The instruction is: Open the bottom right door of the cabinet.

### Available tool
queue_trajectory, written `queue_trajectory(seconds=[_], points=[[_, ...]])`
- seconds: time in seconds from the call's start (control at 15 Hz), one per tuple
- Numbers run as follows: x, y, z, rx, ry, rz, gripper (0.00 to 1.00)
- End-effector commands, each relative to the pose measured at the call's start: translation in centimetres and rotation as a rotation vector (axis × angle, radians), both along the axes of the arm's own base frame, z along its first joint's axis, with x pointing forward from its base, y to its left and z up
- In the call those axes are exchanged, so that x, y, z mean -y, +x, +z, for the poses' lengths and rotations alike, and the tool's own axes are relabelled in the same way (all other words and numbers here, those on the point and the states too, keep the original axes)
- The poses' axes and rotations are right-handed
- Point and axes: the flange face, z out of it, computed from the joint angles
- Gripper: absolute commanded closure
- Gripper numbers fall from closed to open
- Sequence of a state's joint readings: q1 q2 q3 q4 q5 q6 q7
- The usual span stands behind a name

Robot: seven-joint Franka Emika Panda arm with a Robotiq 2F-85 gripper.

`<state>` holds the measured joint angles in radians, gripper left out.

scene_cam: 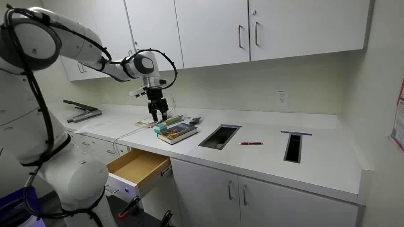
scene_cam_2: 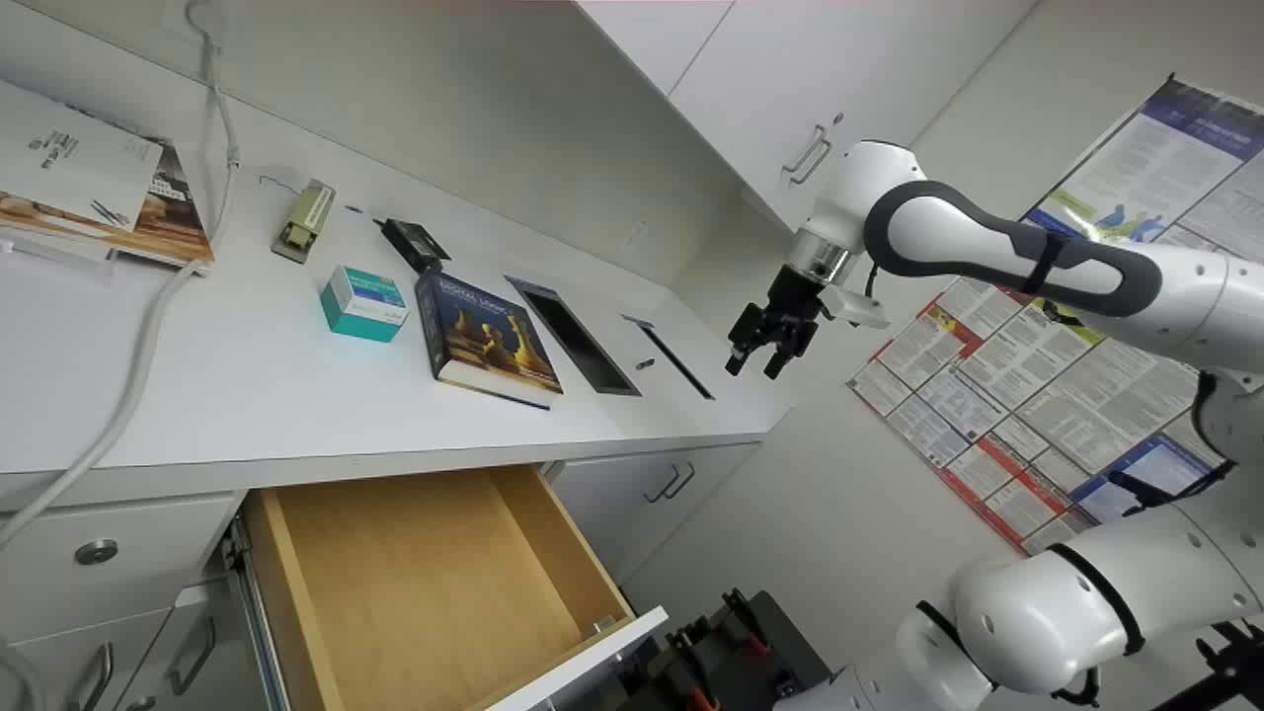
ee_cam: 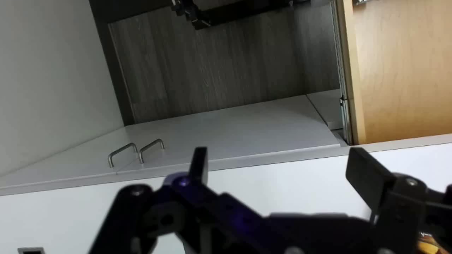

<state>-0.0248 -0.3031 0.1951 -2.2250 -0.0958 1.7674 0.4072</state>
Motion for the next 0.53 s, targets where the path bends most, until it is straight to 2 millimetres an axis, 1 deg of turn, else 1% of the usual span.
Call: queue_trajectory(seconds=[0.0,0.2,0.27,0.4,0.47], points=[[0.0,0.0,0.0,-0.001,0.000,0.000,0.00],[0.2,0.1,0.2,0.007,-0.001,-0.007,0.00],[0.9,0.3,0.5,0.027,0.003,-0.035,0.00],[3.2,0.8,1.3,0.065,0.028,-0.115,0.00],[5.1,1.2,1.7,0.086,0.050,-0.170,0.00]])
